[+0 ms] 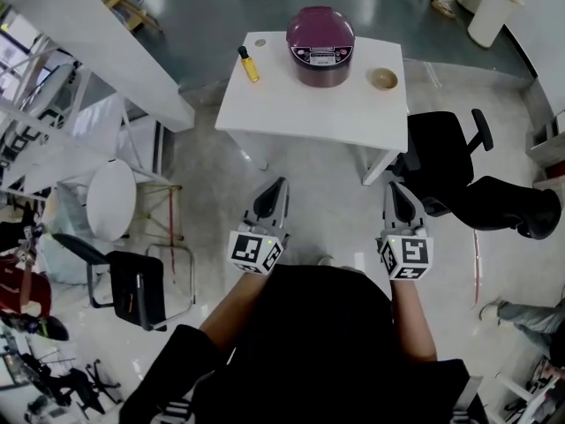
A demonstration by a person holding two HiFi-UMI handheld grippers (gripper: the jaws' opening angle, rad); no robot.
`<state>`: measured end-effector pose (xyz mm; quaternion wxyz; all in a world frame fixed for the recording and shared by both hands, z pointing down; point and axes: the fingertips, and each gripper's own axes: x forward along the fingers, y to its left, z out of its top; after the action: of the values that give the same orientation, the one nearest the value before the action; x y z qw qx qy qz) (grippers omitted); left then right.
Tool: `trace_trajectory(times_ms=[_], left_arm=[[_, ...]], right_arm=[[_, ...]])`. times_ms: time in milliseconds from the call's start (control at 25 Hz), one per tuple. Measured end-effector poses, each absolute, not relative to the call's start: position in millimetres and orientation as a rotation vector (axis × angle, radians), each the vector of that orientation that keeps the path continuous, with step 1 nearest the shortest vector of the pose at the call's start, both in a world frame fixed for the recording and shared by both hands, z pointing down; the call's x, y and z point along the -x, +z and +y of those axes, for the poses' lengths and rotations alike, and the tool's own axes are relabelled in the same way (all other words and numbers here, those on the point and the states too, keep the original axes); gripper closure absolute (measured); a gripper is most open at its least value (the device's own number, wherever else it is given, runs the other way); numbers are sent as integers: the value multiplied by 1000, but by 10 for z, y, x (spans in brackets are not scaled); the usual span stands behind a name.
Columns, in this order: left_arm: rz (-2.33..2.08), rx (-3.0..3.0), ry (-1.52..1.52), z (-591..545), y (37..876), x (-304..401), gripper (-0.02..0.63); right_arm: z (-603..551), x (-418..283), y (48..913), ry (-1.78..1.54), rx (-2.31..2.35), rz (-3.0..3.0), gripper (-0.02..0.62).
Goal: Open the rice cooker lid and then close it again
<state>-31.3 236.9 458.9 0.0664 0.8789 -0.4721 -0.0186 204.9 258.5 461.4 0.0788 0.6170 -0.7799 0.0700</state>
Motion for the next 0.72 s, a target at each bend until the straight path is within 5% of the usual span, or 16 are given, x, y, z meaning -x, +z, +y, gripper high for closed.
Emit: trace_trajectory(times_ms=[720], left_arm=[[-1414, -2653, 9, 2617, 4742, 374, 603]], right_arm=[[2783, -1992, 4661, 206, -1822, -2343, 597]])
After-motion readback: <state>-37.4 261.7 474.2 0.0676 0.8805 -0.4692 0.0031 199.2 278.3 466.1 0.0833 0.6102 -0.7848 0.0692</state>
